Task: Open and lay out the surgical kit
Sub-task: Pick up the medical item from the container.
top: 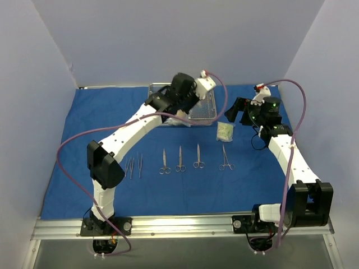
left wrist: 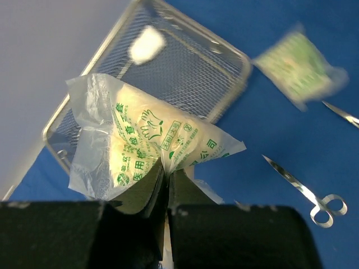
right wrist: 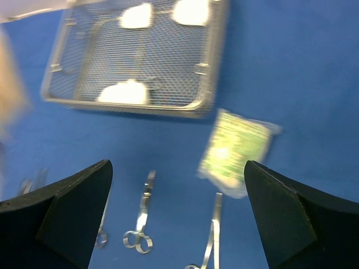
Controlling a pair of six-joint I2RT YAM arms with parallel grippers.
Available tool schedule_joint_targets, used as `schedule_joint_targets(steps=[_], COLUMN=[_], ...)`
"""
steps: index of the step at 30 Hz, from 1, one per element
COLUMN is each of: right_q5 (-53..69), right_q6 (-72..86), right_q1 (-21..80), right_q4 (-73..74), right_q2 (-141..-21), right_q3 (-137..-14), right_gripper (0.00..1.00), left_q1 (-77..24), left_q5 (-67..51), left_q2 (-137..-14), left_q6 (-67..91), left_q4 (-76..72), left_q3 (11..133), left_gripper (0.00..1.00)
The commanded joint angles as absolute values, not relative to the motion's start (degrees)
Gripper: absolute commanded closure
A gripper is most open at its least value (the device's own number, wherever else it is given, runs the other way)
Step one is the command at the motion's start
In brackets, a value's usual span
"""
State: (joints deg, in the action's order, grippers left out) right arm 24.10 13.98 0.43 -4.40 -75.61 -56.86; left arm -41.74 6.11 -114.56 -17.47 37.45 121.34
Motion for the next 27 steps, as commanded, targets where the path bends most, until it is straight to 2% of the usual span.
schedule_joint_targets(steps=[1, 4, 8, 14, 21, 27], right_q5=[29.61, 31.9, 33.57, 38.49, 38.06, 34.63], right_q6=[15.82, 16.17, 19.32, 23.29, 25.92, 28.82], right_q1=[2.9, 3.6, 3.87, 6.41, 13.79, 17.66], right_q4=[-7.82, -9.75, -13.0, -15.73, -19.24, -19.86], right_q2=[-71.11, -68.82, -67.41, -67.76, -71.0, -74.44], right_q3=[-57.4, -54.33, -50.98, -48.78, -48.51, -49.04], right_gripper=[0.0, 0.0, 0.0, 0.01, 0.01, 0.05], left_q1=[-47.27, -49.74, -50.53, -54.14, -54.23, -54.49], left_q5=[8.94, 8.45, 0.02, -3.6, -3.86, -2.73], left_q2=[-106.1, -101.27, -96.86, -89.57, -89.3, -90.97], left_q6=[-21.46, -16.03, -9.06, -8.0, -7.3, -7.29], left_q4=[30.25, 26.3, 24.09, 17.32, 19.24, 19.69], left_q3=[111.82, 104.34, 97.66, 85.1, 81.91, 81.74], left_gripper=[0.98, 0.98, 0.98, 0.98, 0.98, 0.98])
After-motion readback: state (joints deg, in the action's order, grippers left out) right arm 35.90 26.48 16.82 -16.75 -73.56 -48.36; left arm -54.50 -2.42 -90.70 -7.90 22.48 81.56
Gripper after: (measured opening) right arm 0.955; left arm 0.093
